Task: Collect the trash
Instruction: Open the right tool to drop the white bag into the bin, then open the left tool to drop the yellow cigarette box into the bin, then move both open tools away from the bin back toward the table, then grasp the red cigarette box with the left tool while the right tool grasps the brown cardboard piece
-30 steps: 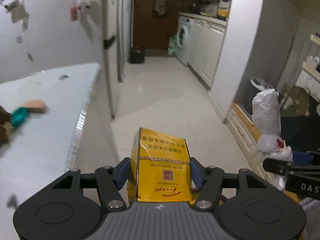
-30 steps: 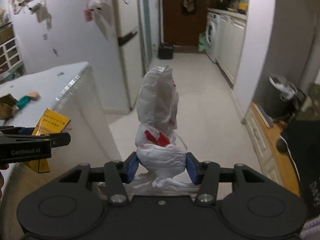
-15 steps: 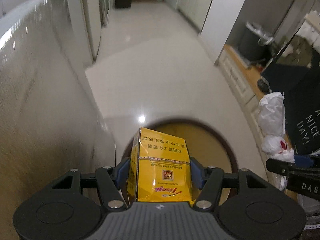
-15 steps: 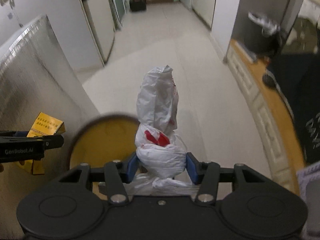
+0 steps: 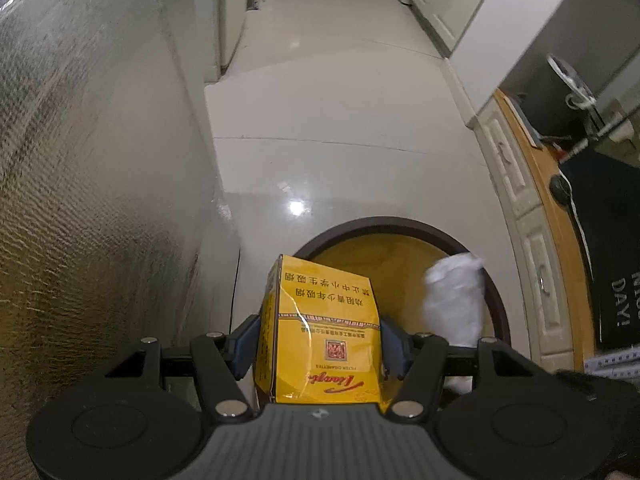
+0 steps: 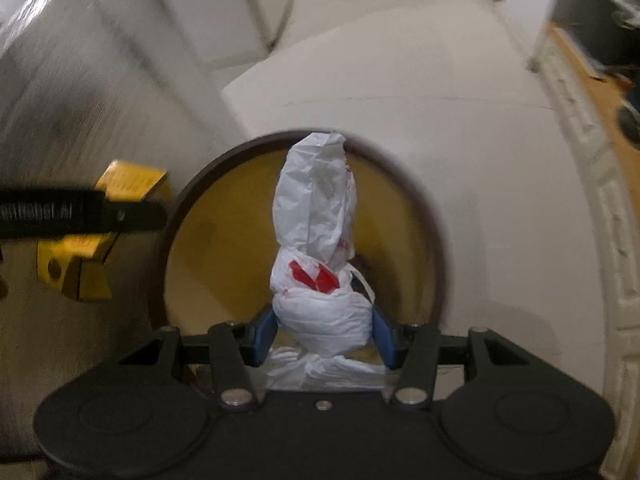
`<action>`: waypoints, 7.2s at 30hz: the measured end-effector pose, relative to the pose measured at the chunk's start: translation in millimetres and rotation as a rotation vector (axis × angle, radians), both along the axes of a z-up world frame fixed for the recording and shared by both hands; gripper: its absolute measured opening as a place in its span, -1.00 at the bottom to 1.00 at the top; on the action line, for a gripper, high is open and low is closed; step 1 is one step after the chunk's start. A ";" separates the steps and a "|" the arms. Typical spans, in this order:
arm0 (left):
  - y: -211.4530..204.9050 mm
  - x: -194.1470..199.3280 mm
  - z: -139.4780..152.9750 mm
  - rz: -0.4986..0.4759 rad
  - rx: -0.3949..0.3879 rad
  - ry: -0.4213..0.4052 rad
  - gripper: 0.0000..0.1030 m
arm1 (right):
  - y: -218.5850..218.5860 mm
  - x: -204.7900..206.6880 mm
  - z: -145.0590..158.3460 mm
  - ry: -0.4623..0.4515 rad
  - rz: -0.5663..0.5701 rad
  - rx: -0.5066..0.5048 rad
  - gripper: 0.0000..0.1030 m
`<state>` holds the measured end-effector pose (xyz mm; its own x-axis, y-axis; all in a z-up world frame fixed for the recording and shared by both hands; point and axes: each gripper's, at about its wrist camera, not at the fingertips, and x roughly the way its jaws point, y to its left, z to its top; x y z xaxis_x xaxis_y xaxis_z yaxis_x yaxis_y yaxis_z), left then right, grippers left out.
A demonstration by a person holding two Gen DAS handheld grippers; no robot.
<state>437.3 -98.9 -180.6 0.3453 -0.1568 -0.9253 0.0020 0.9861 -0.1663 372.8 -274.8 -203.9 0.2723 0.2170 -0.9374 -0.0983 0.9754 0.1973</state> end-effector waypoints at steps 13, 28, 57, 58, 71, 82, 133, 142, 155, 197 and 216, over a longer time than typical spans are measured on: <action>21.9 6.0 -16.8 0.085 0.004 0.036 0.21 | 70.2 18.5 -80.5 0.200 0.716 -0.062 0.08; 2.4 14.1 -37.3 0.069 -0.039 0.088 0.21 | 13.9 21.2 -57.2 0.190 0.551 0.036 0.76; -25.7 26.0 -70.3 -0.015 -0.045 0.183 0.67 | -18.4 11.9 -15.4 0.090 0.270 0.140 0.75; -24.1 24.3 -69.8 -0.009 -0.045 0.186 0.67 | -19.0 12.0 -13.9 0.086 0.266 0.139 0.75; -5.4 10.7 -49.2 0.014 -0.043 0.168 0.76 | -25.2 20.0 13.5 0.020 0.197 0.085 0.75; 4.8 0.1 -23.5 0.013 -0.025 0.138 0.99 | -39.8 23.9 29.4 -0.031 0.081 0.038 0.86; 62.8 -70.2 258.8 0.026 -0.005 -0.291 1.00 | -28.6 -22.9 283.6 -0.398 -0.014 -0.062 1.00; 146.0 -98.5 324.5 0.168 0.050 -0.399 1.00 | 37.7 1.2 347.7 -0.524 0.109 -0.007 1.00; 280.8 -142.4 354.2 0.387 0.112 -0.486 1.00 | 192.4 22.5 384.4 -0.620 0.406 0.057 1.00; 386.6 -65.7 194.3 0.321 0.096 -0.320 0.84 | 481.1 114.0 226.2 -0.588 1.518 -0.370 1.00; 378.5 -67.3 194.4 0.316 0.068 -0.277 0.12 | 435.9 95.5 257.7 -0.418 1.055 -0.100 0.07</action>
<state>370.0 279.6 13.8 0.6039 0.0551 -0.7951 -0.2663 0.9542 -0.1361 468.2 161.1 53.8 0.2932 0.4528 -0.8420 -0.9189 0.3766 -0.1175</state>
